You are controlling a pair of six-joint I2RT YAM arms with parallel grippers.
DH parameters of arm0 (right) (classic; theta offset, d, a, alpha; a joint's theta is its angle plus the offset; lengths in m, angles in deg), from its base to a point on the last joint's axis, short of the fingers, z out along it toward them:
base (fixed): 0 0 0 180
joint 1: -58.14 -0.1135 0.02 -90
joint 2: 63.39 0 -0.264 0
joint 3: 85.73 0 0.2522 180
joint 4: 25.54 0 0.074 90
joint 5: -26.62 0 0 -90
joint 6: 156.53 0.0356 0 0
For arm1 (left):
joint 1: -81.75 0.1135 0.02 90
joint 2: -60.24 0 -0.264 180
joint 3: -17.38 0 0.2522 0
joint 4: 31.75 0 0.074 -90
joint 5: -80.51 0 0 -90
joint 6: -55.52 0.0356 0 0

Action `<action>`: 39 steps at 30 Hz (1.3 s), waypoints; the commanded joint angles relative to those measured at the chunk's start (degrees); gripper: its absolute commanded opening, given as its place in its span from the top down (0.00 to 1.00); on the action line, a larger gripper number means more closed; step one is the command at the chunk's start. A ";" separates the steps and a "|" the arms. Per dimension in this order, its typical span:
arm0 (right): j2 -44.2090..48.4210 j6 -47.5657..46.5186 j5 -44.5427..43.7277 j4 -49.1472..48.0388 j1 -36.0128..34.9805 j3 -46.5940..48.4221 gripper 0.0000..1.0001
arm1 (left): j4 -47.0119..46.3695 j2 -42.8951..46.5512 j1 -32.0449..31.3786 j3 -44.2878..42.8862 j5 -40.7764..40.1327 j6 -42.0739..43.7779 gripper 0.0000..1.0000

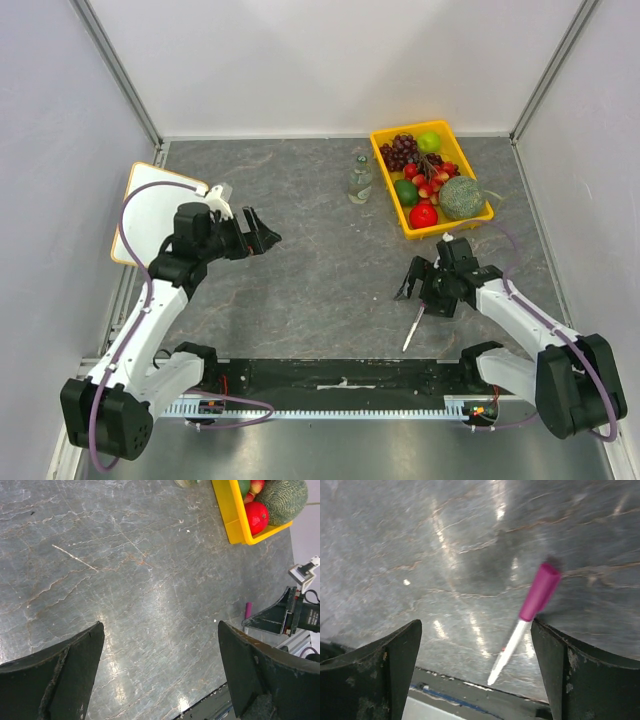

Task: Write a sentence on the whiteboard
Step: Adjust the whiteboard marker at the center of the board.

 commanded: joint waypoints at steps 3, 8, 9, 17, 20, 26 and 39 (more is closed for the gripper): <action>-0.08 7.66 5.33 -1.21 -5.97 -5.28 0.02 | 0.80 0.03 0.01 -3.80 4.69 2.33 0.02; 2.55 13.28 7.09 -2.96 -9.84 -8.62 0.02 | 2.47 -0.41 0.01 -5.11 4.96 3.03 0.03; 2.82 13.55 6.74 -2.97 -10.72 -8.98 0.02 | 2.73 -0.58 0.01 -5.29 5.04 3.12 0.04; -7.18 11.28 2.35 -10.95 -14.68 -3.54 0.02 | 2.21 -1.90 -0.07 -5.56 9.96 3.65 0.07; -15.34 10.31 1.99 -16.23 -17.84 2.07 0.02 | 1.94 -1.99 -0.16 -5.29 11.90 3.65 0.08; -29.08 13.98 6.47 -26.33 -19.78 13.86 0.02 | 1.85 -1.29 -0.60 -4.15 14.45 2.86 0.11; -23.47 -2.60 1.22 -12.39 -19.69 25.90 0.06 | -5.70 -4.35 -13.85 5.17 9.36 -3.91 0.18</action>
